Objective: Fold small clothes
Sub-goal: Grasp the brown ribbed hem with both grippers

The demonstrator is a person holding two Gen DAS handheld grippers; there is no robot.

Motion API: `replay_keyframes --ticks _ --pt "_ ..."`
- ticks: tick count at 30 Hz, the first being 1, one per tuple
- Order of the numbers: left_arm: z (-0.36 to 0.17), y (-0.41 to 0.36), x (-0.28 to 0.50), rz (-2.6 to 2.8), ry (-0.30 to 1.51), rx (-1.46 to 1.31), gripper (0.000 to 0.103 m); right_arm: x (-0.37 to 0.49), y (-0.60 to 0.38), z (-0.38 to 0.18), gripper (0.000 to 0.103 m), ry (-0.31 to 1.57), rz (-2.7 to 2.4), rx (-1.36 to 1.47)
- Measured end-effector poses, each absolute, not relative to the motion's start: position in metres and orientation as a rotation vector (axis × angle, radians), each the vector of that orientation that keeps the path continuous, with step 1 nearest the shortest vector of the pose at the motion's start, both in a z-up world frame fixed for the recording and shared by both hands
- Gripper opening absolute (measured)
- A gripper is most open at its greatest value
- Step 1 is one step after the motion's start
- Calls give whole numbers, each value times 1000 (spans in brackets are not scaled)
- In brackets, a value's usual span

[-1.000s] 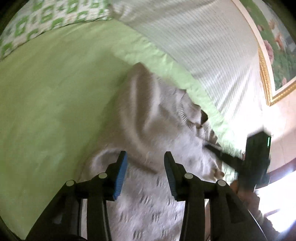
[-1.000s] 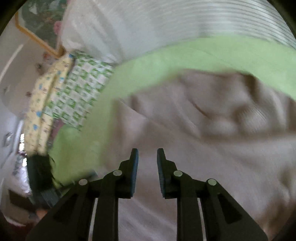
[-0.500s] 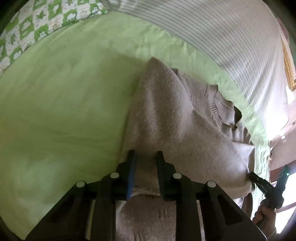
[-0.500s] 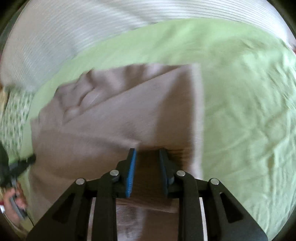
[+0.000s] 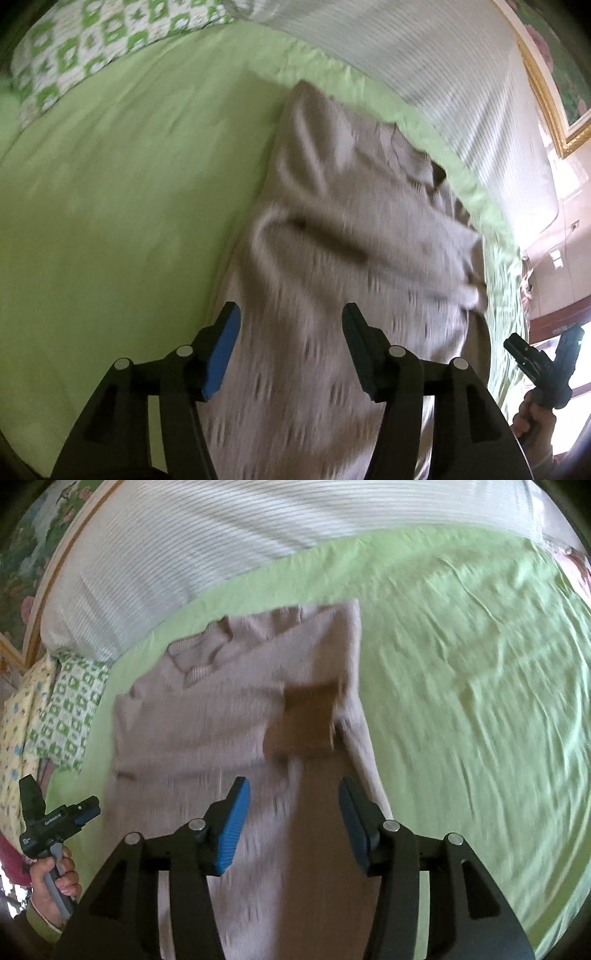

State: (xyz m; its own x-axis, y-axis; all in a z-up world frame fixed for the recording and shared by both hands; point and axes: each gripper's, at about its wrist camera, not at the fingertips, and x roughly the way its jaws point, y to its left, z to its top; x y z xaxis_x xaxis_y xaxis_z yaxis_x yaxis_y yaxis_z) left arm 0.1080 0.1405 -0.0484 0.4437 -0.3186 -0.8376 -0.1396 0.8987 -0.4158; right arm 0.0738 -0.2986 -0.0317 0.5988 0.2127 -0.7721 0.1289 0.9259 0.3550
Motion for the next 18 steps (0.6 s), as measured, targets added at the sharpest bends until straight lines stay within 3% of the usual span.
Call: replay_keyframes --ticks 7,18 --pt "-63 147 41 -101 1194 -414 68 -2 -307 -48 54 992 18 418" --pt "-78 147 -58 -174 1299 -381 70 -87 -301 -72 55 1056 28 446"
